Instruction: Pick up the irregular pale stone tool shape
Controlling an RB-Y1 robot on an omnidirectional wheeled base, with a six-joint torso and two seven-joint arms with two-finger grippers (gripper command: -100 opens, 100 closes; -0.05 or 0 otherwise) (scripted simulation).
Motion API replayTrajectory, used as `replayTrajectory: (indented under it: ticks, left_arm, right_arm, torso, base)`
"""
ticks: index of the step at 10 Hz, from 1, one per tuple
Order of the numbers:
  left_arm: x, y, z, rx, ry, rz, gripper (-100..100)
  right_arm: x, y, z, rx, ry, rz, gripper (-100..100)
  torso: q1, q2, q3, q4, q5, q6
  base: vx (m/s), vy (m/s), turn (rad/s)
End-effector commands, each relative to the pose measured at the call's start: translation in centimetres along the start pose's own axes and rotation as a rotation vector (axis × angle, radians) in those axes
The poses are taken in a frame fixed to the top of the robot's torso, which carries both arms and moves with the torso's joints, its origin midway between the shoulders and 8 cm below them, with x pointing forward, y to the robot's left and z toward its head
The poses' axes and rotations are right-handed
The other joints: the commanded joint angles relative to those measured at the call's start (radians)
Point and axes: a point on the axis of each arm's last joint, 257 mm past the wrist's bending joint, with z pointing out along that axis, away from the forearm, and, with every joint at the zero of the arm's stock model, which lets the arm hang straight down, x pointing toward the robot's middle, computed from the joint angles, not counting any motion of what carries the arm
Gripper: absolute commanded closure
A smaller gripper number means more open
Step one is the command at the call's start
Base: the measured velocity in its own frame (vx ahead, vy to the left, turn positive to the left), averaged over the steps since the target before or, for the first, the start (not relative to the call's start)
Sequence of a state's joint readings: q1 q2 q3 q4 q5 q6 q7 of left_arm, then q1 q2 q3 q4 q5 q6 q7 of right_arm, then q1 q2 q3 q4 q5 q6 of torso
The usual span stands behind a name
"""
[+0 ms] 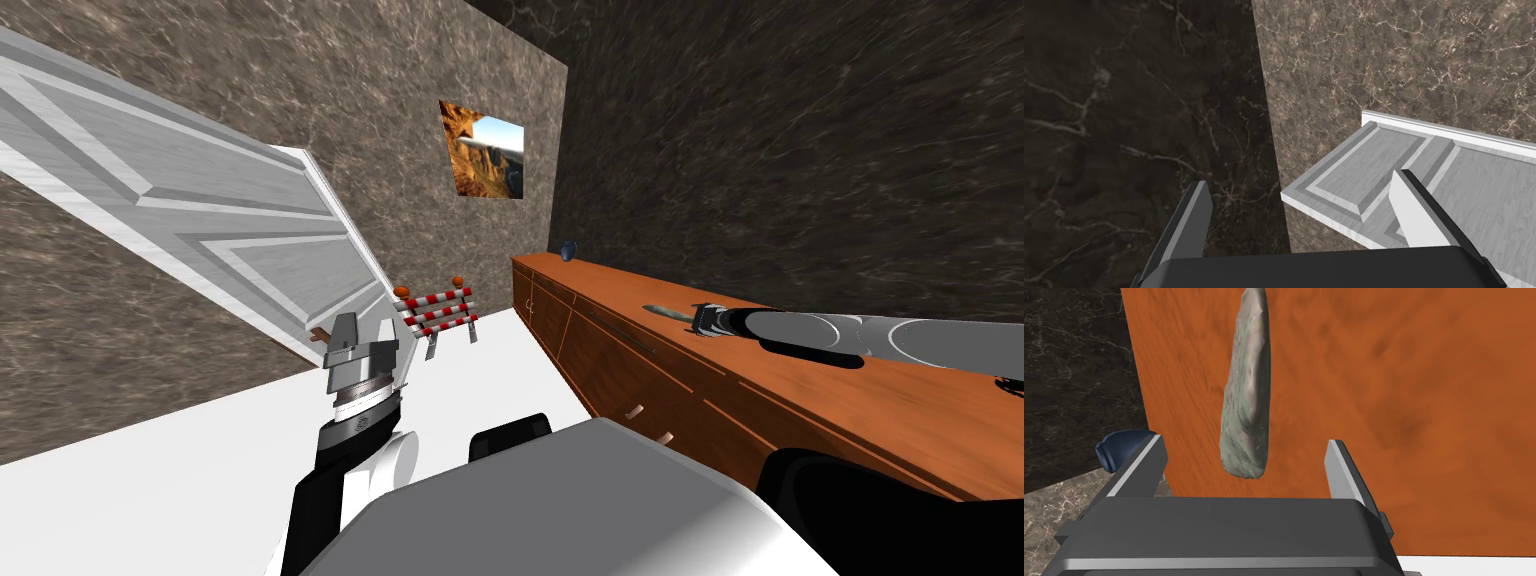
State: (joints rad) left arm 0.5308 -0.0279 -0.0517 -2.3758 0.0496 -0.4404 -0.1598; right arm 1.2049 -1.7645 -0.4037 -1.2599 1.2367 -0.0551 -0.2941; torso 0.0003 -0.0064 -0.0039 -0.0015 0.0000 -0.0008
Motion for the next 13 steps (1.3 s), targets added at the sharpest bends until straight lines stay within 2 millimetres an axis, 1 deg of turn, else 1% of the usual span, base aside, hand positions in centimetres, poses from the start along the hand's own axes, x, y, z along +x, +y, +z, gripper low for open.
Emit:
replayTrajectory:
  ticks: [1,5,6,7,8,9,10,11,12,13]
  left_arm:
    - [0.0,0.0,0.0,0.0,0.0,0.0,0]
    - [0.0,0.0,0.0,0.0,0.0,0.0,0]
    - [0.0,0.0,0.0,0.0,0.0,0.0,0]
    - [0.0,0.0,0.0,0.0,0.0,0.0,0]
    - [0.0,0.0,0.0,0.0,0.0,0.0,0]
    - [0.0,0.0,0.0,0.0,0.0,0.0,0]
    - [0.0,0.0,0.0,0.0,0.0,0.0,0]
    - [0.0,0.0,0.0,0.0,0.0,0.0,0]
    - [0.0,0.0,0.0,0.0,0.0,0.0,0]
    - [0.0,0.0,0.0,0.0,0.0,0.0,0]
  right_arm:
    - [0.0,0.0,0.0,0.0,0.0,0.0,100]
    - [0.0,0.0,0.0,0.0,0.0,0.0,100]
    - [0.0,0.0,0.0,0.0,0.0,0.0,0]
    - [-0.3,-1.5,0.0,0.025,-0.002,-0.005,-100]
    - [-0.2,-2.1,0.0,0.033,0.002,-0.01,-100]
    - [0.0,-1.9,0.0,0.029,0.006,-0.012,-100]
    - [-0.2,-2.1,0.0,0.033,0.002,-0.01,-100]
    - [0.3,-3.1,-0.1,0.044,0.017,-0.023,-100]
    - [0.7,-3.5,-0.1,0.048,0.026,-0.032,-100]
    - [0.7,-3.5,-0.1,0.048,0.026,-0.032,-100]
  torso:
    - [0.0,0.0,0.0,0.0,0.0,0.0]
    - [0.0,0.0,0.0,0.0,0.0,0.0]
    - [0.0,0.0,0.0,0.0,0.0,0.0]
    - [0.0,0.0,0.0,0.0,0.0,0.0]
    - [0.007,-0.002,-0.001,0.0,0.001,0.0]
    - [0.013,-0.005,-0.003,-0.001,0.003,0.0]
    - [0.012,-0.005,-0.003,-0.001,0.003,0.0]
    - [0.007,-0.003,-0.002,-0.001,0.002,0.0]
    - [0.01,-0.006,-0.004,-0.001,0.002,0.0]
    - [0.014,-0.009,-0.005,-0.002,0.003,0.0]
  base:
    - [0.0,0.0,0.0]
    - [0.0,0.0,0.0]
    - [0.0,0.0,0.0]
    - [0.035,0.131,0.008]
    - [0.084,0.208,-0.012]
    - [0.068,0.167,-0.014]
    - [0.033,0.084,-0.003]
    - [0.102,0.152,0.002]
    - [0.149,0.218,-0.022]
    - [0.107,0.165,-0.016]
